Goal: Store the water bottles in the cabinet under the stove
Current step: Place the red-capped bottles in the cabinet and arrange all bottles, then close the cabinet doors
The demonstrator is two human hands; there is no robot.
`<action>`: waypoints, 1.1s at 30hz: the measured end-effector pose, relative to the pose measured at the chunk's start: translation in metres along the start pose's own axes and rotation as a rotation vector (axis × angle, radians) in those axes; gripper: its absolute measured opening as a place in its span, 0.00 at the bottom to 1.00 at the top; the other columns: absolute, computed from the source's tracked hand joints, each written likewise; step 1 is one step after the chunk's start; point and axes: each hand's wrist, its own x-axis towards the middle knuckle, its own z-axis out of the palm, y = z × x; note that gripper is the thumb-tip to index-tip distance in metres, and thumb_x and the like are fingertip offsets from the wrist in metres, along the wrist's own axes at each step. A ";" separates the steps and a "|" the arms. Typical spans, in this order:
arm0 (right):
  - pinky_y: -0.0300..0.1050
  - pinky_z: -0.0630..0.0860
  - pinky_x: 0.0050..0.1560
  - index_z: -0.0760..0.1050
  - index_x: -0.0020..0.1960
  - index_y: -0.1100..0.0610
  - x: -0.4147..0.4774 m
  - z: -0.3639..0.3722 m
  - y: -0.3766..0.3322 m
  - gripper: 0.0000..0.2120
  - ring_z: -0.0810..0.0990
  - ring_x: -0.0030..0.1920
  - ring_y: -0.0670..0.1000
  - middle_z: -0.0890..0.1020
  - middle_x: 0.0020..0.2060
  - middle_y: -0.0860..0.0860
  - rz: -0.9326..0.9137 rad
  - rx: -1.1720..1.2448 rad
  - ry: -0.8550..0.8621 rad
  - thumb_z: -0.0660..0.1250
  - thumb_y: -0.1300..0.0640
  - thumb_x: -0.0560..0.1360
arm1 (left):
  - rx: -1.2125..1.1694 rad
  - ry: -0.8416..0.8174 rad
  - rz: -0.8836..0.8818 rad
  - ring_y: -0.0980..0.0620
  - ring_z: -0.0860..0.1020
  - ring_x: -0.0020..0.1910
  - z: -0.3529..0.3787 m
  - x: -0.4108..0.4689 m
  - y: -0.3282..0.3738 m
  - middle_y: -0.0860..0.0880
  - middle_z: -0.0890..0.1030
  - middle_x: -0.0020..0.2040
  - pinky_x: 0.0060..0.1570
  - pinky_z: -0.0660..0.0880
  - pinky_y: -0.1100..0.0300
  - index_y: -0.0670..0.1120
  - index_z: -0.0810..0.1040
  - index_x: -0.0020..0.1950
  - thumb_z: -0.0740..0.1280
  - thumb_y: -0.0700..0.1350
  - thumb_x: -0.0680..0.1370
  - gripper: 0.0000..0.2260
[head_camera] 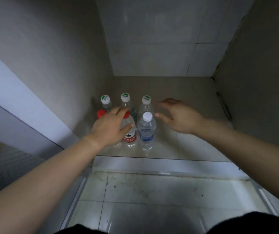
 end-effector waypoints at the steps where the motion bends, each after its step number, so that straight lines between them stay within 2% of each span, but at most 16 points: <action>1: 0.49 0.71 0.60 0.67 0.67 0.59 -0.013 -0.003 -0.005 0.23 0.72 0.62 0.59 0.73 0.64 0.60 0.022 -0.009 -0.023 0.59 0.47 0.77 | 0.003 -0.039 -0.008 0.46 0.68 0.67 -0.007 -0.007 0.003 0.48 0.65 0.71 0.58 0.72 0.51 0.51 0.58 0.74 0.60 0.59 0.76 0.28; 3: 0.50 0.70 0.62 0.64 0.70 0.58 -0.038 -0.018 -0.018 0.25 0.69 0.66 0.59 0.70 0.67 0.58 0.077 -0.015 -0.050 0.59 0.46 0.77 | -0.001 -0.079 -0.038 0.45 0.65 0.70 -0.029 -0.025 0.012 0.48 0.63 0.73 0.62 0.68 0.50 0.51 0.57 0.74 0.57 0.62 0.76 0.30; 5: 0.52 0.71 0.61 0.63 0.70 0.58 -0.065 -0.043 -0.037 0.26 0.68 0.66 0.60 0.70 0.67 0.59 0.147 -0.005 -0.086 0.59 0.45 0.77 | -0.008 -0.086 -0.074 0.44 0.65 0.70 -0.061 -0.048 0.026 0.47 0.64 0.73 0.62 0.69 0.50 0.50 0.59 0.74 0.52 0.67 0.73 0.34; 9: 0.51 0.66 0.66 0.60 0.72 0.57 -0.121 -0.120 -0.089 0.31 0.63 0.70 0.58 0.66 0.71 0.57 0.264 0.002 -0.141 0.55 0.40 0.76 | 0.001 -0.200 -0.107 0.46 0.63 0.71 -0.144 -0.101 0.063 0.46 0.65 0.73 0.65 0.68 0.50 0.49 0.61 0.73 0.45 0.70 0.69 0.39; 12: 0.51 0.62 0.68 0.55 0.73 0.54 -0.166 -0.197 -0.137 0.31 0.58 0.73 0.54 0.60 0.73 0.53 0.361 0.045 -0.193 0.55 0.39 0.76 | -0.033 -0.221 -0.117 0.47 0.64 0.70 -0.226 -0.135 0.096 0.47 0.66 0.72 0.64 0.68 0.49 0.51 0.62 0.73 0.47 0.70 0.69 0.37; 16: 0.53 0.61 0.69 0.54 0.73 0.52 -0.218 -0.313 -0.215 0.32 0.57 0.73 0.54 0.59 0.73 0.53 0.441 0.101 -0.198 0.54 0.37 0.75 | -0.071 -0.216 -0.016 0.47 0.67 0.68 -0.351 -0.173 0.145 0.46 0.69 0.70 0.63 0.68 0.50 0.48 0.64 0.72 0.50 0.67 0.72 0.34; 22: 0.51 0.61 0.69 0.56 0.73 0.52 -0.277 -0.458 -0.320 0.32 0.57 0.73 0.53 0.61 0.73 0.52 0.519 0.113 -0.100 0.54 0.36 0.75 | -0.094 -0.195 0.141 0.47 0.66 0.69 -0.511 -0.220 0.188 0.47 0.69 0.70 0.65 0.67 0.50 0.50 0.62 0.72 0.51 0.66 0.73 0.32; 26: 0.50 0.61 0.69 0.57 0.72 0.52 -0.309 -0.498 -0.366 0.34 0.59 0.72 0.53 0.62 0.72 0.52 0.505 0.086 -0.001 0.50 0.34 0.73 | -0.087 -0.135 0.188 0.48 0.65 0.70 -0.570 -0.243 0.195 0.46 0.68 0.71 0.66 0.67 0.46 0.50 0.62 0.73 0.50 0.68 0.73 0.34; 29: 0.52 0.62 0.69 0.58 0.72 0.53 -0.327 -0.502 -0.387 0.33 0.59 0.73 0.54 0.63 0.72 0.52 0.480 0.081 0.044 0.53 0.35 0.74 | -0.029 -0.085 0.220 0.48 0.66 0.69 -0.586 -0.269 0.195 0.47 0.68 0.71 0.66 0.67 0.47 0.49 0.63 0.72 0.50 0.67 0.74 0.33; 33: 0.53 0.64 0.69 0.58 0.72 0.54 -0.339 -0.496 -0.415 0.35 0.59 0.72 0.54 0.63 0.72 0.53 0.428 0.105 0.058 0.52 0.34 0.73 | -0.018 -0.046 0.186 0.46 0.71 0.64 -0.598 -0.311 0.186 0.45 0.73 0.66 0.60 0.70 0.49 0.46 0.67 0.70 0.51 0.67 0.73 0.33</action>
